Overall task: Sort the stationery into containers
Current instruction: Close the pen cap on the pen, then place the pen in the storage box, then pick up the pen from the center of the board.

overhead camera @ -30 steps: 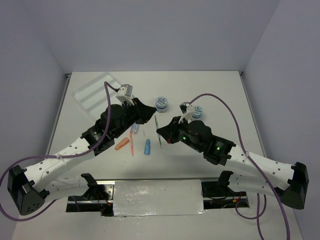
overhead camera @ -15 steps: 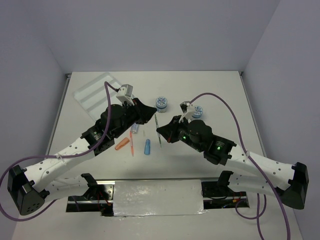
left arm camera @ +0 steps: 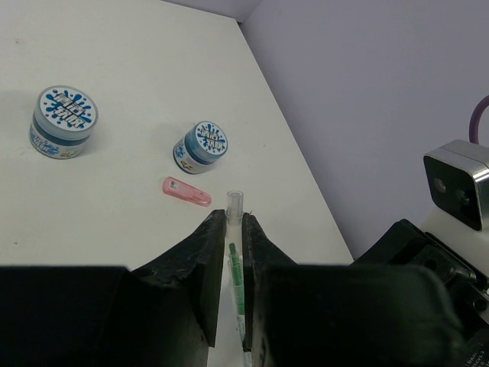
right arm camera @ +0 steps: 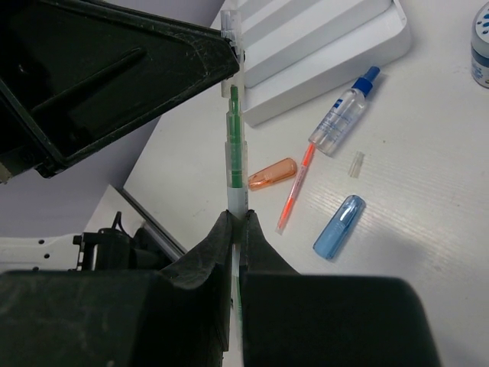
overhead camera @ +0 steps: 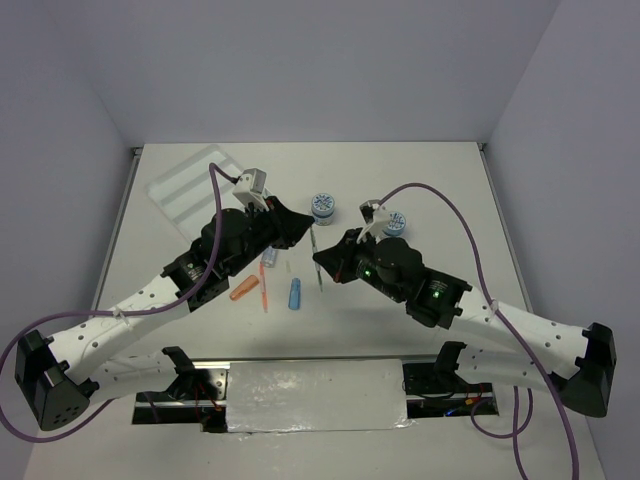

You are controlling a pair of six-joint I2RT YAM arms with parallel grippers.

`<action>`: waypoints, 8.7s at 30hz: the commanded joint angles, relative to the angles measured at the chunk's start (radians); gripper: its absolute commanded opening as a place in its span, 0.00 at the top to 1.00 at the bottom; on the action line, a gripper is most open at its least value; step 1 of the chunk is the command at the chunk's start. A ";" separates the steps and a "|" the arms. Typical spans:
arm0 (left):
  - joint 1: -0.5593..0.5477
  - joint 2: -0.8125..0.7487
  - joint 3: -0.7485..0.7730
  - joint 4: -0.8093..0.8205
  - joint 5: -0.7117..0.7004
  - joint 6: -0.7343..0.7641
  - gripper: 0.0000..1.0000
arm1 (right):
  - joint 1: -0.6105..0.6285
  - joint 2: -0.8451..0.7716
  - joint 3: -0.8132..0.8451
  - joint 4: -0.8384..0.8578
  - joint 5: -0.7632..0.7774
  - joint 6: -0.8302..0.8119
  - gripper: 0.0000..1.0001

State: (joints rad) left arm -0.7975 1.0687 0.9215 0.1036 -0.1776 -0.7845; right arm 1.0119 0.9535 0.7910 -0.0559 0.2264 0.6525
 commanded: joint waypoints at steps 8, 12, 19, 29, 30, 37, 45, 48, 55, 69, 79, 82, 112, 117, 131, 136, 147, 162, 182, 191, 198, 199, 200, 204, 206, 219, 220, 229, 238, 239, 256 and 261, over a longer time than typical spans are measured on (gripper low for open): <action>-0.005 -0.024 -0.006 0.048 0.039 0.004 0.75 | 0.005 0.022 0.079 0.016 0.050 -0.033 1.00; -0.005 -0.029 -0.016 0.050 0.047 -0.009 0.75 | 0.005 0.024 0.094 0.021 0.059 -0.051 1.00; -0.005 -0.044 -0.050 0.074 0.082 -0.033 0.75 | 0.005 0.030 0.094 0.111 0.094 -0.125 1.00; -0.005 -0.065 -0.104 0.116 0.125 -0.039 0.75 | 0.005 0.008 0.027 0.362 0.113 -0.189 1.00; -0.005 -0.067 -0.105 0.117 0.127 -0.035 0.74 | 0.005 0.011 0.025 0.378 0.103 -0.203 1.00; -0.006 -0.102 -0.119 0.120 0.116 0.022 0.57 | 0.005 0.001 0.013 0.422 0.024 -0.247 1.00; -0.006 -0.133 -0.089 0.102 0.122 0.102 0.35 | 0.005 -0.012 -0.024 0.423 -0.012 -0.266 1.00; -0.006 -0.131 -0.076 0.107 0.136 0.117 0.51 | 0.005 -0.018 -0.033 0.433 -0.024 -0.261 1.00; -0.006 -0.112 -0.062 0.102 0.159 0.134 0.75 | 0.005 -0.036 -0.041 0.446 -0.077 -0.266 1.00; -0.006 -0.151 -0.076 0.240 0.440 0.266 0.89 | 0.005 -0.038 -0.065 0.392 -0.325 -0.338 0.55; -0.006 -0.153 -0.075 0.262 0.477 0.260 0.75 | 0.005 -0.061 -0.081 0.376 -0.312 -0.352 1.00; -0.006 -0.154 -0.075 0.258 0.477 0.266 0.48 | 0.005 -0.074 -0.088 0.383 -0.300 -0.349 1.00; -0.006 -0.101 0.066 0.110 0.355 0.309 0.53 | 0.005 -0.033 -0.049 0.311 -0.286 -0.343 1.00; -0.006 -0.099 0.048 0.119 0.372 0.301 0.54 | 0.007 -0.021 -0.030 0.298 -0.277 -0.344 1.00; -0.006 -0.096 0.043 0.104 0.372 0.294 0.88 | 0.005 -0.012 -0.007 0.292 -0.269 -0.346 1.00; -0.006 -0.079 0.051 0.096 0.368 0.284 1.00 | 0.005 -0.006 -0.004 0.300 -0.271 -0.346 1.00; -0.031 -0.013 -0.053 0.134 0.377 0.192 1.00 | -0.099 0.047 0.255 0.258 -0.222 -0.398 1.00; -0.131 -0.012 -0.219 0.160 0.320 0.165 1.00 | -0.251 0.149 0.534 0.245 -0.340 -0.355 1.00; -0.198 -0.001 -0.173 0.058 0.217 0.160 1.00 | -0.306 0.225 0.632 0.221 -0.508 -0.367 1.00; -0.195 -0.056 0.253 -0.297 -0.229 0.228 0.27 | -0.216 0.174 0.170 0.382 -0.546 -0.329 1.00; -0.195 -0.130 0.461 -0.347 -0.500 0.324 0.01 | -0.194 0.313 0.132 0.418 -0.526 -0.245 1.00; -0.195 -0.147 0.485 -0.355 -0.540 0.326 0.01 | -0.196 0.355 0.142 0.416 -0.509 -0.234 1.00; -0.195 -0.165 0.493 -0.378 -0.574 0.332 0.01 | -0.196 0.373 0.146 0.421 -0.493 -0.223 1.00; -0.195 -0.265 0.510 -0.543 -0.755 0.265 0.01 | -0.194 0.482 0.197 0.452 -0.351 -0.073 1.00; -0.195 -0.308 0.488 -0.667 -0.799 0.225 0.01 | -0.196 0.565 0.252 0.438 -0.265 0.075 1.00; -0.195 -0.673 0.045 -0.779 -0.803 0.321 0.01 | -0.139 1.178 0.940 0.001 0.048 0.650 0.99; -0.195 -0.694 0.036 -0.753 -0.784 0.326 0.01 | -0.141 1.203 0.967 -0.015 0.060 0.660 0.97; -0.121 -0.808 -0.007 -0.776 -0.792 0.258 0.01 | -0.144 1.473 1.274 -0.148 0.033 0.677 0.85; -0.078 -0.754 -0.012 -0.745 -0.691 0.304 0.03 | -0.142 1.423 1.182 -0.111 0.053 0.636 0.43; -0.068 -0.756 -0.015 -0.739 -0.685 0.306 0.03 | -0.142 1.403 1.165 -0.095 0.053 0.628 0.29; -0.042 -0.584 -0.027 -0.820 -0.525 0.079 0.01 | -0.128 0.691 0.614 -0.057 0.166 0.106 0.01; -0.043 -0.278 -0.096 -0.765 -0.356 -0.065 0.08 | -0.128 0.547 0.504 -0.310 0.218 -0.023 0.05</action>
State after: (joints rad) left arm -0.8421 0.6514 0.8600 -0.6865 -0.6704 -0.7303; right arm 0.8749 1.5253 1.3544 -0.1658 0.3840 0.7540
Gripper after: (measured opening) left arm 0.933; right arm 0.960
